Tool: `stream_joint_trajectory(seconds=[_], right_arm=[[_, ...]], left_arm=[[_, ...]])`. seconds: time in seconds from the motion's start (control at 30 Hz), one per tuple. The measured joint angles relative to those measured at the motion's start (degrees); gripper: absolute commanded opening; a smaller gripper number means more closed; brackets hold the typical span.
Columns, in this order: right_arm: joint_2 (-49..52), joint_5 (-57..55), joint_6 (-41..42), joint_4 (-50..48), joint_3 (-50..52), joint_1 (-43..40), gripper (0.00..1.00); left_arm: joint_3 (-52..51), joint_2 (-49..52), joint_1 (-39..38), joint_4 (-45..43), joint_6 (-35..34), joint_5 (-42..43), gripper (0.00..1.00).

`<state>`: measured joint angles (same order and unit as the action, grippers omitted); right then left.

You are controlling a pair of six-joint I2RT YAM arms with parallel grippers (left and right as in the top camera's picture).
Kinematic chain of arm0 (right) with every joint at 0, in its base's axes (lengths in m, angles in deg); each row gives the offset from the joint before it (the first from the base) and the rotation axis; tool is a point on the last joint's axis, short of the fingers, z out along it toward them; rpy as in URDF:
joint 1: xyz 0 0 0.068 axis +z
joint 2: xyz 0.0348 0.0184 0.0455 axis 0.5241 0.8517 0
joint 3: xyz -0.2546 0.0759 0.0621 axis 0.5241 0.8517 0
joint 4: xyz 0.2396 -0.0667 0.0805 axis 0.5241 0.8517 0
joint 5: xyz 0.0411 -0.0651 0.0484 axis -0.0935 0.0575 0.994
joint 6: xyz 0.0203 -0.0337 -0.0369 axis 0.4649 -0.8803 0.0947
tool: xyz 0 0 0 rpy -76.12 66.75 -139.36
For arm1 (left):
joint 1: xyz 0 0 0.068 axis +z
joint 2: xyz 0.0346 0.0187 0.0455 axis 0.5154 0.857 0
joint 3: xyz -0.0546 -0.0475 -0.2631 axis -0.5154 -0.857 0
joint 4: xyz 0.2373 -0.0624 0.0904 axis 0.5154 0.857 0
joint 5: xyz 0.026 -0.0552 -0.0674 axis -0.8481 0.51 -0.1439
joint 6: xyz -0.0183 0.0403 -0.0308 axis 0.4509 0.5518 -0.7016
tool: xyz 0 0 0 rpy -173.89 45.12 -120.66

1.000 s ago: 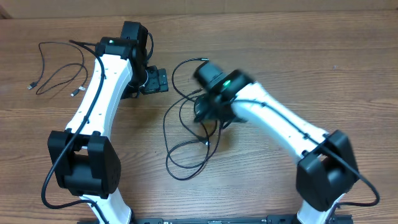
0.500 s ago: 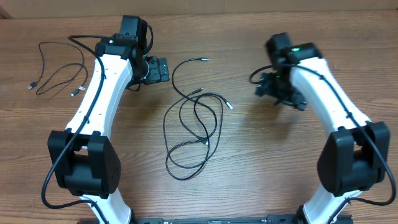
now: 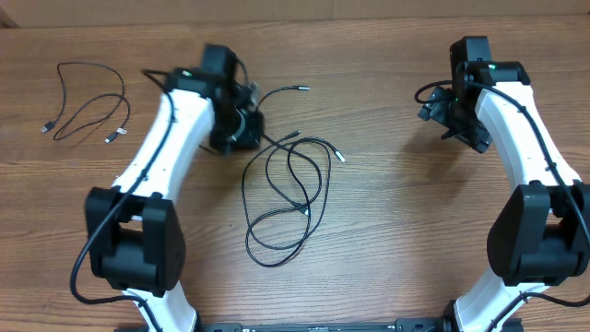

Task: Untangle cables
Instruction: 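Move the right gripper to the upper right and lower the left gripper onto the cables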

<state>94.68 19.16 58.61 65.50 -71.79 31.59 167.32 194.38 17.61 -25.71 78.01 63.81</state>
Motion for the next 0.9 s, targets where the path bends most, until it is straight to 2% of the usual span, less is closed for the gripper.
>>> stream_joint_trajectory(seconds=[0.03,0.07,0.1,0.17,0.27,0.37,0.5,0.8,0.9], right_arm=[[0.00,0.00,-0.02,-0.66,0.00,0.00,1.00],[0.00,-0.02,0.00,-1.18,0.00,0.00,1.00],[0.00,-0.02,0.00,-1.66,0.00,0.02,1.00],[0.00,-0.07,0.00,-2.54,0.00,0.02,1.00],[0.00,-0.09,-0.02,-2.95,0.00,0.02,1.00],[0.00,-0.13,-0.02,-2.93,0.00,0.02,1.00],[0.00,-0.11,-0.02,-2.95,0.00,0.02,1.00],[0.00,-0.11,-0.02,-2.97,0.00,0.00,1.00],[0.00,-0.11,0.00,-2.95,0.00,0.02,1.00]], left_arm=[[-1.11,0.00,-1.07,0.02,0.87,0.48,0.76],[-2.01,0.00,-2.01,0.02,1.64,0.79,0.77],[-2.64,0.00,-2.99,0.07,2.14,1.05,0.77],[-3.17,0.00,-4.70,0.20,2.67,1.57,0.64],[-3.21,0.00,-6.21,-0.07,3.43,2.36,0.65],[-3.26,0.00,-7.63,0.28,3.45,2.51,0.61],[-4.02,0.00,-9.99,0.57,3.41,1.99,0.60],[-12.98,0.00,-17.07,-3.76,-0.02,-0.70,0.56],[-14.99,0.00,-18.75,-4.57,-0.04,-1.27,0.49]])
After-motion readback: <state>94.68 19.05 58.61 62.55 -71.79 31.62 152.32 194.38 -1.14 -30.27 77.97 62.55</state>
